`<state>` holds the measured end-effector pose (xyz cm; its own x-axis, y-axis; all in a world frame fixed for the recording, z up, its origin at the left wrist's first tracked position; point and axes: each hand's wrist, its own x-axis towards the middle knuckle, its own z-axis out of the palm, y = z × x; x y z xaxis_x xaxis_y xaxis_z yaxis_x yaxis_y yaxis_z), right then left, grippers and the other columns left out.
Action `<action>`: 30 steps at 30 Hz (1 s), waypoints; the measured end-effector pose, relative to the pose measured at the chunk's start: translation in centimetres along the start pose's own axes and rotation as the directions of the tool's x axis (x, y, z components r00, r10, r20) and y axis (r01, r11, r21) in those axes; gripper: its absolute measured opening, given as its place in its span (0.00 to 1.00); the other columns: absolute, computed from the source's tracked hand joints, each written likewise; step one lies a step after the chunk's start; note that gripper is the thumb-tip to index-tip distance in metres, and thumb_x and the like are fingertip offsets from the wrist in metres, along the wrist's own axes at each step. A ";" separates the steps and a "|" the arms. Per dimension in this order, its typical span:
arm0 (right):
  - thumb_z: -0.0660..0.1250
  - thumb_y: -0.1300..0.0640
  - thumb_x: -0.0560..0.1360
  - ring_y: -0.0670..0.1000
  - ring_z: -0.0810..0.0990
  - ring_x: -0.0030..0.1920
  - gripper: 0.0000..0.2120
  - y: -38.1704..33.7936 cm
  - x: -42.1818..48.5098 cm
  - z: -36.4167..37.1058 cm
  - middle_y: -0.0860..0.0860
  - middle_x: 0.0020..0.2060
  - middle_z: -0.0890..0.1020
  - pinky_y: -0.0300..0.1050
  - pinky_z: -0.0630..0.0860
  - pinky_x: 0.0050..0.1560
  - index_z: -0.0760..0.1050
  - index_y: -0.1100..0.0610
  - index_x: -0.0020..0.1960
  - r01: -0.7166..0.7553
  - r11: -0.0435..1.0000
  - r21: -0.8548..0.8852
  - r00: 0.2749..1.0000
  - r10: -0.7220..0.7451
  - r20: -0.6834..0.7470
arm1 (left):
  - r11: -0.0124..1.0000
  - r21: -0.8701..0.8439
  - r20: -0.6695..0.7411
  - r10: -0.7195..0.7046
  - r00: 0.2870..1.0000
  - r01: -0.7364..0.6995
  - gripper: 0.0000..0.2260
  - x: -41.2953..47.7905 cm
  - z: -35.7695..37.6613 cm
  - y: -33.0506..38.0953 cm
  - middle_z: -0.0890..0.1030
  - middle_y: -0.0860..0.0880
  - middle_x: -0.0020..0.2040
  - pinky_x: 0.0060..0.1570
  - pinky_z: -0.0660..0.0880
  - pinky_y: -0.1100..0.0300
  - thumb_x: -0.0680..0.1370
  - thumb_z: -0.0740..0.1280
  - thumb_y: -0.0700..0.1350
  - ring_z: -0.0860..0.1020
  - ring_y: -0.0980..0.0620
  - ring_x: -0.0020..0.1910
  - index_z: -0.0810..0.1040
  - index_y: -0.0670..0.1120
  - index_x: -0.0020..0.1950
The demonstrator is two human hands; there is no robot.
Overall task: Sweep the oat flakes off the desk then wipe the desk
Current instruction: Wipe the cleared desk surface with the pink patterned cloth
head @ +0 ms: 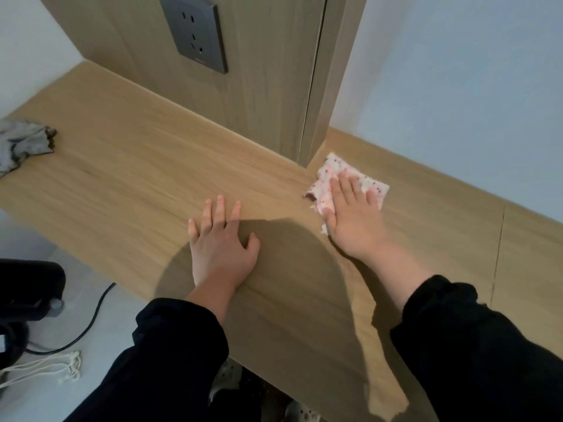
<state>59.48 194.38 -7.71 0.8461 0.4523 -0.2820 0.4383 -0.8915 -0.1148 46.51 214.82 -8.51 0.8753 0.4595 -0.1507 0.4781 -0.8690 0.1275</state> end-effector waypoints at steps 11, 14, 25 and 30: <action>0.41 0.46 0.80 0.60 0.56 0.76 0.31 1.2 0.2 -1.0 0.62 0.75 0.60 0.57 0.54 0.74 0.57 0.65 0.76 0.080 0.982 -0.170 0.992 -0.094 -0.080 | 1.000 0.006 -0.010 -0.002 1.000 0.002 0.30 0.1 0.1 0.1 0.45 0.50 0.80 0.75 0.44 0.44 0.78 0.52 0.59 0.42 0.49 0.78 0.49 0.54 0.79; 0.43 0.45 0.82 0.56 0.40 0.78 0.30 -1.2 1.1 0.0 0.58 0.79 0.44 0.54 0.40 0.76 0.43 0.57 0.79 0.160 0.981 -0.108 0.986 -0.164 -0.027 | 1.000 -0.005 -0.005 0.004 1.000 -0.004 0.30 0.1 0.1 -0.1 0.44 0.50 0.80 0.75 0.43 0.44 0.78 0.52 0.57 0.43 0.49 0.78 0.49 0.54 0.79; 0.38 0.39 0.80 0.58 0.40 0.78 0.31 0.3 -4.6 1.4 0.59 0.78 0.42 0.58 0.43 0.77 0.41 0.50 0.80 -0.044 0.993 -0.108 0.999 0.043 -0.014 | 0.997 -0.075 0.015 0.036 0.999 -0.035 0.24 0.0 -0.3 -0.2 0.49 0.53 0.80 0.75 0.42 0.44 0.80 0.53 0.56 0.43 0.49 0.78 0.56 0.60 0.77; 0.36 0.40 0.80 0.60 0.40 0.78 0.35 -4.7 -2.5 1.4 0.61 0.78 0.42 0.58 0.41 0.77 0.40 0.60 0.79 -0.040 0.992 -0.121 0.999 0.036 -0.035 | 0.969 -0.236 -0.034 0.067 0.997 -0.073 0.21 -0.2 -0.4 -0.7 0.56 0.54 0.78 0.75 0.40 0.47 0.79 0.59 0.51 0.47 0.51 0.78 0.67 0.60 0.73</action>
<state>54.92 197.39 -7.84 0.8714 0.4210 -0.2519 0.4378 -0.8990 0.0121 46.08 215.39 -8.21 0.9073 0.4062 -0.1086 0.4164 -0.8323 0.3658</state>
